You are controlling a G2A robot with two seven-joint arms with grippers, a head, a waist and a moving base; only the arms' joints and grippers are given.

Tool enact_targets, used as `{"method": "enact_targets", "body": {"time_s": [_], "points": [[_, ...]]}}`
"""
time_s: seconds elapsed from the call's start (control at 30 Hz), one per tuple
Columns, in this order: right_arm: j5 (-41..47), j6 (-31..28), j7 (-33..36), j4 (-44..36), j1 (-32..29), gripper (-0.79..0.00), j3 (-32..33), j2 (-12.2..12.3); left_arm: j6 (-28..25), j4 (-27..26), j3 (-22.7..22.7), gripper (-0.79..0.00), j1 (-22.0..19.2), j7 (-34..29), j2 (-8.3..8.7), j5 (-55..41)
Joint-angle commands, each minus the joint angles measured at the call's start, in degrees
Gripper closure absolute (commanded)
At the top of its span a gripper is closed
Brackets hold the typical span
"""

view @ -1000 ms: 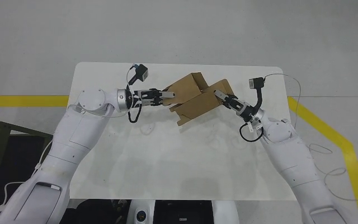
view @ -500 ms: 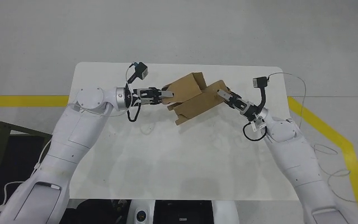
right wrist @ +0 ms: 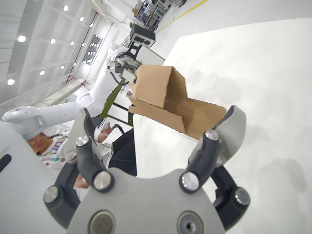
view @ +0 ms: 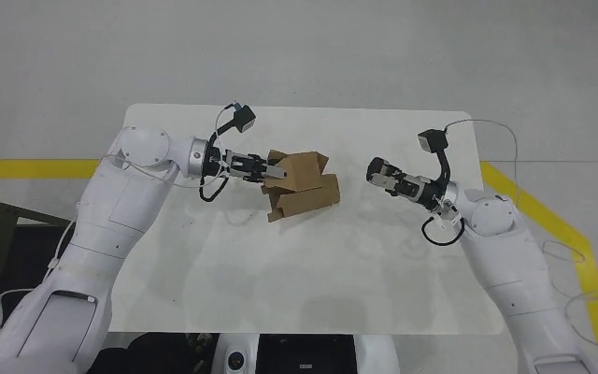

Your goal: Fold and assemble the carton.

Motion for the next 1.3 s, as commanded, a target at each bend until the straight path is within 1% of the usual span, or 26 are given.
{"method": "enact_targets", "body": {"time_s": [0.0, 0.07, 0.23, 0.33, 0.43, 0.53, 0.8, 1.07, 1.27], "points": [[2.7, -0.3, 3.7, -0.2, 0.4, -0.785, -1.3, -0.1, -0.8, 0.4, 0.9, 0.000, -0.8, -1.8, -0.16, 0.5], [4.5, -0.2, 5.6, 0.0, 0.9, -0.785, -2.4, -0.2, -1.5, 1.0, 1.5, 0.000, -1.4, -2.7, -0.34, 0.5], [6.2, 0.6, 6.4, -0.9, 1.2, -0.785, -5.1, -0.3, -2.4, 2.3, 2.9, 0.000, -2.5, -3.0, -0.82, 0.6], [6.8, 0.3, 6.1, -1.3, 1.4, -0.754, -6.5, -0.4, -2.7, 2.6, 3.9, 0.000, -2.9, -2.8, -1.15, 0.6], [6.8, 0.2, 6.0, -1.6, 1.9, -0.742, -8.2, -0.5, -3.0, 2.5, 5.0, 0.000, -3.3, -3.2, -1.54, 0.1], [6.5, -0.4, 5.4, -0.5, 2.9, -0.705, -9.6, -0.7, -3.6, 2.5, 5.7, 0.000, -3.6, -3.5, -1.86, -0.6], [6.1, -1.4, 4.4, 2.9, 5.2, -0.650, -12.0, -1.0, -4.2, 3.3, 5.6, 0.000, -3.5, -4.0, -1.92, -1.7], [6.4, -1.7, 4.1, 4.8, 6.2, -0.610, -14.2, -1.3, -4.1, 2.4, 5.6, 0.000, -3.0, -3.6, -1.90, -1.9], [7.7, -2.0, 3.8, 6.9, 7.4, -0.545, -16.2, -1.8, -4.1, 2.3, 5.7, 0.000, -2.9, -3.6, -1.92, -2.0]]}}
